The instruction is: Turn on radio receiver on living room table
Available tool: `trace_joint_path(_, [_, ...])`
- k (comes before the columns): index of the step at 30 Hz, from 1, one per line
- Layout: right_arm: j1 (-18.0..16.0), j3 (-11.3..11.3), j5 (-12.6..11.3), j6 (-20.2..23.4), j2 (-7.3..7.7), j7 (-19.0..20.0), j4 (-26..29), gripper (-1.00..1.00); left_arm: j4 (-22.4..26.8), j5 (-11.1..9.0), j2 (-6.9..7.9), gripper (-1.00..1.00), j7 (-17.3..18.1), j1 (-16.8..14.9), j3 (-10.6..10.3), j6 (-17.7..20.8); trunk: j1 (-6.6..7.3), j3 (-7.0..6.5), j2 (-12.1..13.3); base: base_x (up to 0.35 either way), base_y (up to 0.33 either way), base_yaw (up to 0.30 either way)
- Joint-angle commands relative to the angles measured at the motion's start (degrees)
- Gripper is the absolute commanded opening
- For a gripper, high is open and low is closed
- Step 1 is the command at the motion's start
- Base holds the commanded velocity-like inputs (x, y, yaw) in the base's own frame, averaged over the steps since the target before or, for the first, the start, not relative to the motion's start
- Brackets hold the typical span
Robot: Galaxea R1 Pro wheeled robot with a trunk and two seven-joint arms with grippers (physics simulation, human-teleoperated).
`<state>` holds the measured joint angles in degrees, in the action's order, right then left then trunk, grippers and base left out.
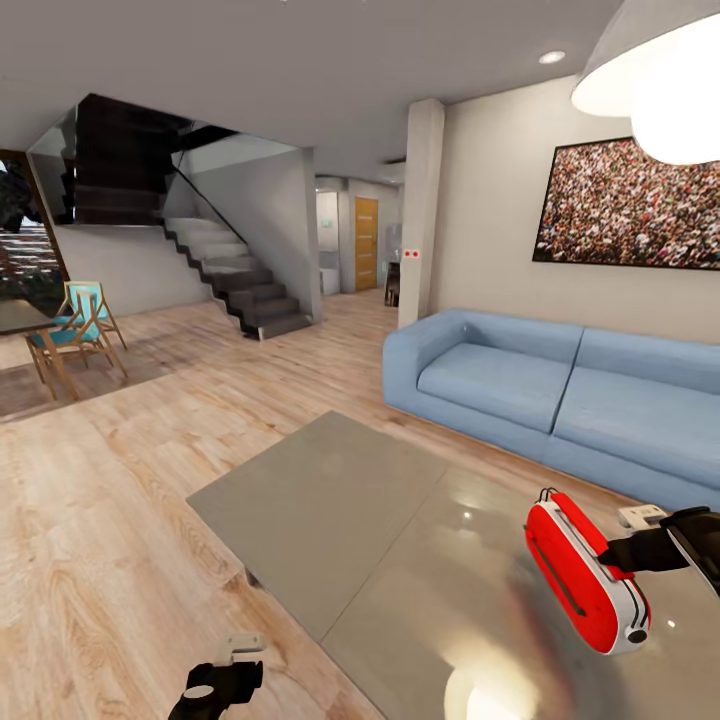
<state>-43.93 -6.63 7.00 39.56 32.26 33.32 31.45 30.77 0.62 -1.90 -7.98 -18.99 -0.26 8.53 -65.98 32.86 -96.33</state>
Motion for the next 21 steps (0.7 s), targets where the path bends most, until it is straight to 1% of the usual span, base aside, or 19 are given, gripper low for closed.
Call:
trace_joint_path(1, [-0.02, 0.03, -0.15, -0.01, 0.00, -0.01, 0.02, -1.00, 0.00, 0.00, 0.02, 1.00, -0.01, 0.00, 0.00, 0.00, 0.23, -0.19, 0.41, 0.000, 0.000, 0.000])
trace_joint_path(21, [-0.02, 0.08, 0.06, -0.11, 0.00, 0.01, 0.02, -1.00, 0.00, 0.00, -0.02, 1.00, -0.01, 0.00, 0.00, 0.00, 4.62, -3.78, 8.44, 0.000, 0.000, 0.000])
